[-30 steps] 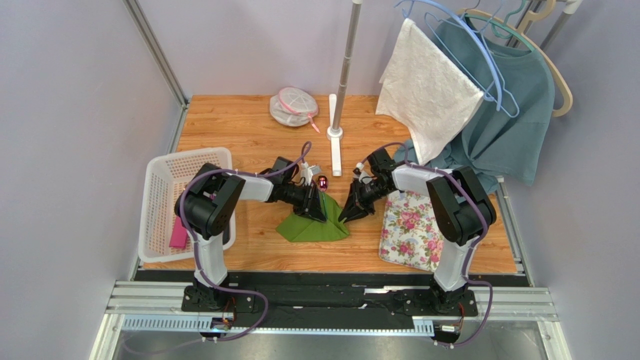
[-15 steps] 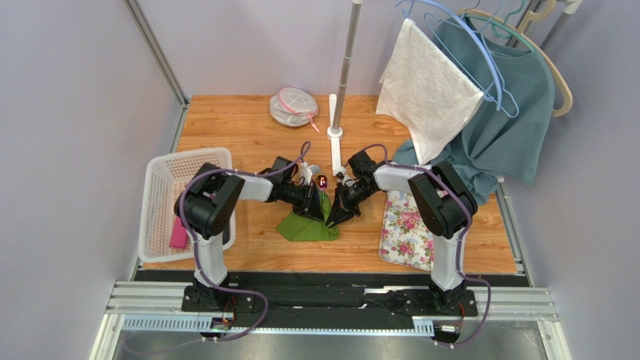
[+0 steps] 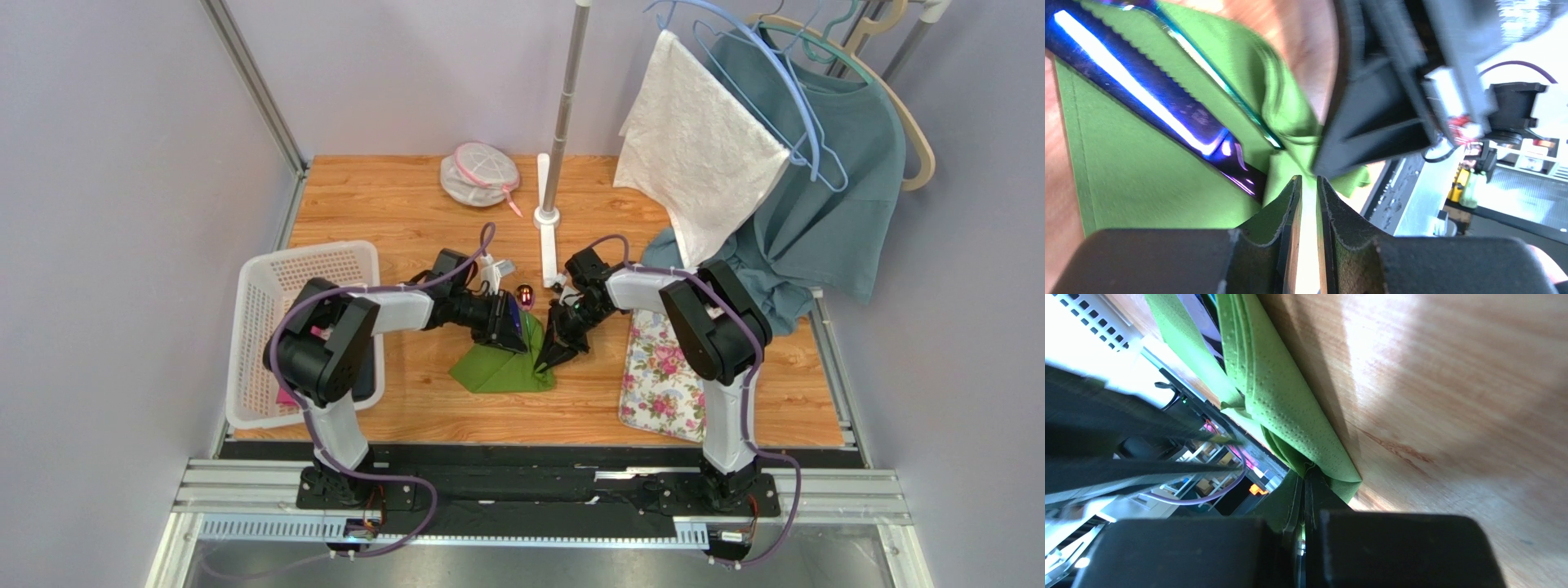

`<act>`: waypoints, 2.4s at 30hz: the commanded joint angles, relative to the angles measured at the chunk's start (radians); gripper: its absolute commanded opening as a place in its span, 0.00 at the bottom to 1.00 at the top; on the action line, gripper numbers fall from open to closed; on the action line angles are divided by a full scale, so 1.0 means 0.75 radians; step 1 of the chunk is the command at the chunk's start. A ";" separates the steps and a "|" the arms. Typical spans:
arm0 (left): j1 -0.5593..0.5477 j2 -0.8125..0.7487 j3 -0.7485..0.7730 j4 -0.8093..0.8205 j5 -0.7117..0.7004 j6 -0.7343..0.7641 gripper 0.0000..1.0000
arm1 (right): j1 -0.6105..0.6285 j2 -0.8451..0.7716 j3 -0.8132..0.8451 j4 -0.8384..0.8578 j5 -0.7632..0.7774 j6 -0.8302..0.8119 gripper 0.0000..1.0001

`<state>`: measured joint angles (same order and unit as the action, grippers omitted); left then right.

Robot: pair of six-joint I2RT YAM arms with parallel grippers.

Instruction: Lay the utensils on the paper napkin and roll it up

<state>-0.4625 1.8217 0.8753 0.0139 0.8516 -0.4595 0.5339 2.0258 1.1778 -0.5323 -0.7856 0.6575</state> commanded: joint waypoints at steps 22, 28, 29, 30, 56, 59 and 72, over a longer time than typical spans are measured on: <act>0.022 0.033 0.085 -0.471 -0.166 0.349 0.10 | 0.018 -0.056 0.062 -0.025 -0.004 0.103 0.00; 0.022 0.036 0.087 -0.473 -0.176 0.351 0.08 | 0.041 -0.054 0.074 0.026 -0.034 0.172 0.00; 0.022 0.036 0.087 -0.471 -0.182 0.351 0.08 | 0.045 -0.050 0.078 0.033 -0.036 0.193 0.00; 0.022 0.034 0.087 -0.469 -0.180 0.355 0.08 | 0.047 -0.042 0.088 0.039 -0.039 0.199 0.00; 0.036 -0.054 0.052 -0.413 -0.117 0.318 0.15 | 0.143 0.078 0.060 0.327 0.015 0.408 0.00; 0.058 -0.122 0.019 -0.415 -0.109 0.304 0.18 | 0.145 0.089 0.043 0.356 0.019 0.416 0.01; 0.226 -0.408 -0.042 -0.409 -0.066 0.151 0.45 | 0.147 0.093 0.035 0.413 0.037 0.469 0.39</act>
<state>-0.3145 1.5635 0.8402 -0.3134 0.7654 -0.2909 0.6388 2.0750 1.2087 -0.2512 -0.7822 0.9699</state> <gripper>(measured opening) 0.427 0.342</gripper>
